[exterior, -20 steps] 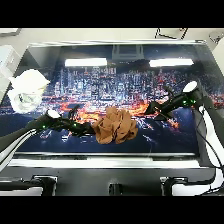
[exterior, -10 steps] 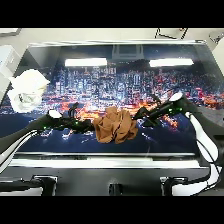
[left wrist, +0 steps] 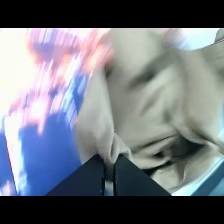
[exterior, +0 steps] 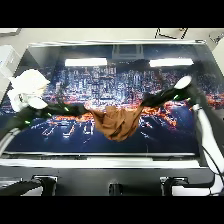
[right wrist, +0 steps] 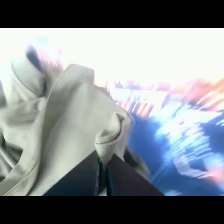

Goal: Fold the clothes and pants, and hang the long-sleeved shirts on hangers.

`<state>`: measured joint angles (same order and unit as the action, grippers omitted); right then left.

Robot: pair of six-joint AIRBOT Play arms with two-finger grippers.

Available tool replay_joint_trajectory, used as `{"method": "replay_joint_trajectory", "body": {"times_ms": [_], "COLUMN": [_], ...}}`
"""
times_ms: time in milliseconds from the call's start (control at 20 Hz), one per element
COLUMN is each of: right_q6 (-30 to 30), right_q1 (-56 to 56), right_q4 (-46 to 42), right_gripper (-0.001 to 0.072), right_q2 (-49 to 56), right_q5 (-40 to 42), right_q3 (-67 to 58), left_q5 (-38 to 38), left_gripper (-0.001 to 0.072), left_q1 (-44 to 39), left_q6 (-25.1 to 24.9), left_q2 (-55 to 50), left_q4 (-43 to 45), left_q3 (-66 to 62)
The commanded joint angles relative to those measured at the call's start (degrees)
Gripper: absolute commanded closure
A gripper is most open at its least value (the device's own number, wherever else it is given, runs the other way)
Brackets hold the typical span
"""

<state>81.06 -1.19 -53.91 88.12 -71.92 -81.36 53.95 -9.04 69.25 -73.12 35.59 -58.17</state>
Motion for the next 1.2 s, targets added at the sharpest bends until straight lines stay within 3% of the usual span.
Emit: {"method": "replay_joint_trajectory", "body": {"times_ms": [0,150,350,450,650,950,1150], "right_q6": [1.16,0.13,0.11,0.61,4.50,3.54,3.56], "right_q1": [-5.46,-7.19,-7.19,-7.19,-7.19,-7.19,-7.19], "right_q4": [-6.58,-9.29,-10.78,-15.08,-29.46,-30.56,-30.56], "right_gripper": [0.0672,0.0672,0.0671,0.0671,0.0671,0.0671,0.0671], "right_q2": [-8.50,-18.27,-30.73,-34.01,-34.62,-36.33,-39.41], "right_q5": [2.08,8.70,18.01,16.57,4.48,1.70,8.72], "right_q3": [-17.46,-30.56,-33.44,-33.44,-33.42,-33.42,-33.44], "left_q5": [0.17,-2.67,-12.70,-13.44,-6.99,-6.32,-11.43], "left_gripper": [0.0685,0.0685,0.0684,0.0685,0.0685,0.0684,0.0684], "left_q1": [5.14,7.08,7.06,7.19,7.30,7.28,7.28], "left_q6": [-2.45,-1.77,-0.74,-0.37,12.61,12.20,12.24], "left_q2": [9.92,18.01,26.88,29.49,29.70,33.16,36.85], "left_q4": [1.03,1.05,1.07,4.15,23.37,25.22,25.03], "left_q3": [-14.03,-29.62,-38.56,-38.49,-38.36,-38.03,-38.05]}}
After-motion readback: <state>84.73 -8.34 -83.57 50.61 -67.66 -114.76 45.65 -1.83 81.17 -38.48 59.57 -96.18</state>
